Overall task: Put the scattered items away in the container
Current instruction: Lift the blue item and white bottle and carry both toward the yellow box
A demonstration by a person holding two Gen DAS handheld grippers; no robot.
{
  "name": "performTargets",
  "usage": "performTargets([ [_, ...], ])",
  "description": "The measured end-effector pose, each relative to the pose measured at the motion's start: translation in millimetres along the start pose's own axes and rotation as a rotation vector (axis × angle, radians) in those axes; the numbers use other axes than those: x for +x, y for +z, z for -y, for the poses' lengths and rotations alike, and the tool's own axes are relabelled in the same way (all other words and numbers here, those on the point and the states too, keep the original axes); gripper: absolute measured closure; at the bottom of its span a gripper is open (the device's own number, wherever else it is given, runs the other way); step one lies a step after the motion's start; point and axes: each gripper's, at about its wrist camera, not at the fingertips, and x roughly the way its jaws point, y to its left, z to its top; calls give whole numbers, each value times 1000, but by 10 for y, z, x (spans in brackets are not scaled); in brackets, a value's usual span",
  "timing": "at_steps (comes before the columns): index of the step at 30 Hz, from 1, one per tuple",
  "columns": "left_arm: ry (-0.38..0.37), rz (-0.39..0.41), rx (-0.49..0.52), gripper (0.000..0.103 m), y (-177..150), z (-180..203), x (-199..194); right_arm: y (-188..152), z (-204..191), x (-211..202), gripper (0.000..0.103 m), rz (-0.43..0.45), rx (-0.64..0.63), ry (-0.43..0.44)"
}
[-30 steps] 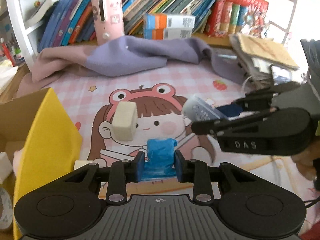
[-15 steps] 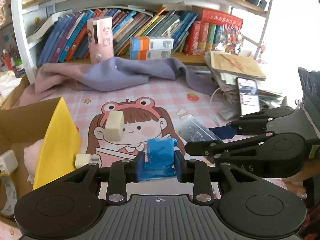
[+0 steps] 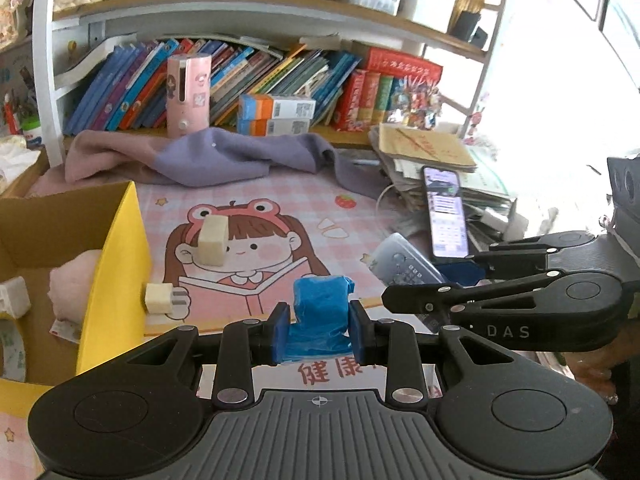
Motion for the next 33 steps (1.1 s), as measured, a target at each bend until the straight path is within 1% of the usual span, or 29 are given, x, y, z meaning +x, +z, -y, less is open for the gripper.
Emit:
performTargets([
  [7,-40,27,21,74,-177,-127,-269,-126,-348,-139,73,17,10,-43],
  [13,-74,34,32,74,-419,-297,-556,-295,-727,-244,73,25,28,-81],
  [21,-90,18,0,74,-819,-592,-1011,-575,-1314,-379,73,27,58,-133],
  [29,-91,-7,-14,74,-1194,-811,-1404,-897,-1897,-452,73,-1,70,-122],
  [33,-76,2,-30,74,-1314,-915,-1594,-980,-2145,-466,73,-17,58,-98],
])
